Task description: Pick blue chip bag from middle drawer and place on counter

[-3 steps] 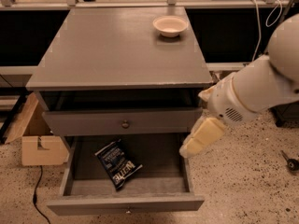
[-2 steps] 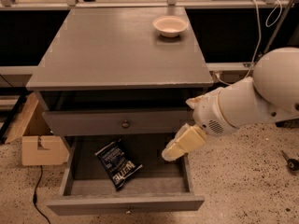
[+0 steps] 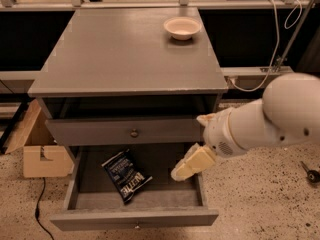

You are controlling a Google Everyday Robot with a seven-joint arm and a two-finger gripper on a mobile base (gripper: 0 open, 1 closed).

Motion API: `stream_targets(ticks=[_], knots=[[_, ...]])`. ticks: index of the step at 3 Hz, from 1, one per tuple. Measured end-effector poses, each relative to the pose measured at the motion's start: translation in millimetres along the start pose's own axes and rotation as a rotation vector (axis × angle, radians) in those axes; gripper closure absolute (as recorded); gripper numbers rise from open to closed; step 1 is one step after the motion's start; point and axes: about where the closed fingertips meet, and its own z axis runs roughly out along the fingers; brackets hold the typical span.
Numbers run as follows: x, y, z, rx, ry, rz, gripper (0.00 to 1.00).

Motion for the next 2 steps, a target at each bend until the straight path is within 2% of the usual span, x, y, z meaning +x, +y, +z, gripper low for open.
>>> stream_targets(ticks=[1,2], knots=[[44,7,60,-0.011,-0.027,-0.005,0.0],[74,3,110,-0.023,-0.057,-0.035,0.0]])
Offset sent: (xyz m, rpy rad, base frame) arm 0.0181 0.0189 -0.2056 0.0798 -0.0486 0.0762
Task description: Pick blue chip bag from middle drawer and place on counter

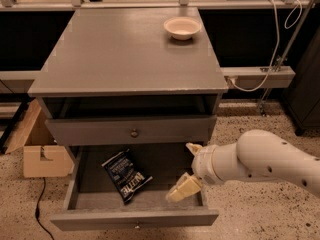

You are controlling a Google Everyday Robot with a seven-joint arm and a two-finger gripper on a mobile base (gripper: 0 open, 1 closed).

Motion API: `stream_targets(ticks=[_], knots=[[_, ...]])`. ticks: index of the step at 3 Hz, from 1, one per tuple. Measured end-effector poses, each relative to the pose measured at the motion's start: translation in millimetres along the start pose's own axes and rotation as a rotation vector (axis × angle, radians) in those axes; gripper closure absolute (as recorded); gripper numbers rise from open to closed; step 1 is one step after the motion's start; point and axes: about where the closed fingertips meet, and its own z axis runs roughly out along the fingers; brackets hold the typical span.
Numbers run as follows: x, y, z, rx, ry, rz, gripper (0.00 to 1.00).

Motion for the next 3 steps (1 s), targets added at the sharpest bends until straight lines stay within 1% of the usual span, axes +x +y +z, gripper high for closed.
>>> stream_targets(ticks=[1,2,3], knots=[[21,-6,44,-0.044,-0.038,-0.013,0.0],[42,-6,96,-0.101,-0.065,0.012,0.0],[42,-6,96,-0.101,-0.065,0.012,0.0]])
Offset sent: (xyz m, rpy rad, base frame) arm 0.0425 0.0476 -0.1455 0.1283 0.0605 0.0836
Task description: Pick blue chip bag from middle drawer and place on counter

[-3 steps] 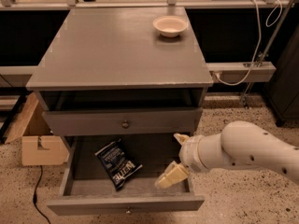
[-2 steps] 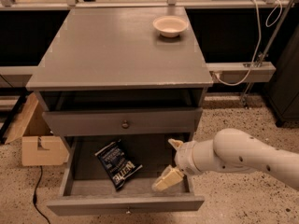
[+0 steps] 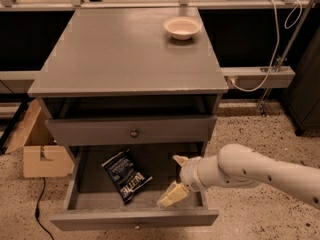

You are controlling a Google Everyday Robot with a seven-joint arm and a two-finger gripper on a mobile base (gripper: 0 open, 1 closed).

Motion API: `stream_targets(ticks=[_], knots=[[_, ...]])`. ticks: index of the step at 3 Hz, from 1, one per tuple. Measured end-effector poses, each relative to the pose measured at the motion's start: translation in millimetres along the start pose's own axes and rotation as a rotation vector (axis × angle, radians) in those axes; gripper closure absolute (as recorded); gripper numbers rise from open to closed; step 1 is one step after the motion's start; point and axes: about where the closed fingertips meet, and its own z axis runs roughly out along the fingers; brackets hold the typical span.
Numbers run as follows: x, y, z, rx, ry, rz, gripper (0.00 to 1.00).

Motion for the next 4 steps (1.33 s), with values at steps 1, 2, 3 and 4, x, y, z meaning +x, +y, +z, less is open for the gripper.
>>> stream_targets(ticks=[1,2,3,4], knots=[[14,-10,21,0.001,0.023,0.018,0.0],[32,-38,55,0.024,0.049,0.024,0.0],[41,-73,99,0.086,0.087,0.024,0.0],[45,-92,131,0.116,0.104,0.03,0.0]])
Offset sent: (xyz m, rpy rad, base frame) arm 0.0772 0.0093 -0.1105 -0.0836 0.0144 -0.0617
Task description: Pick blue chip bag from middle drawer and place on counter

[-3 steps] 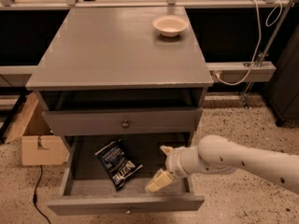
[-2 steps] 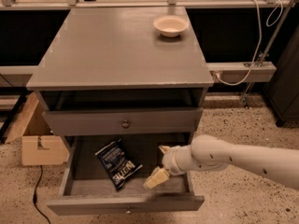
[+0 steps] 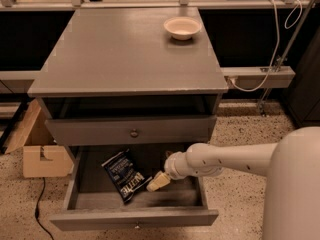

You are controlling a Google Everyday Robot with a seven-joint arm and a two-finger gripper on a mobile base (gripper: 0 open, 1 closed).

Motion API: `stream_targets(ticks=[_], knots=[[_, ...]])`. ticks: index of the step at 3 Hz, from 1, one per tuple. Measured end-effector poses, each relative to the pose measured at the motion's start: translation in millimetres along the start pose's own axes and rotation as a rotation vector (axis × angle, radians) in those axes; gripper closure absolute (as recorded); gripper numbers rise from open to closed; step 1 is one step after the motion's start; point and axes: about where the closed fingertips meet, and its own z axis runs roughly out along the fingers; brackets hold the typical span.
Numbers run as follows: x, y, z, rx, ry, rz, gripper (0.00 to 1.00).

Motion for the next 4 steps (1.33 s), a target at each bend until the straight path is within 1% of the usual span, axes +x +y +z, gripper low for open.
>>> stream_targets(ticks=[1,2,4], knots=[[-1,-2,28,0.004,0.0,0.029,0.0],[-11,16,52,-0.031,-0.011,0.062,0.0],[-18,35,86,-0.104,-0.015,0.101,0.0]])
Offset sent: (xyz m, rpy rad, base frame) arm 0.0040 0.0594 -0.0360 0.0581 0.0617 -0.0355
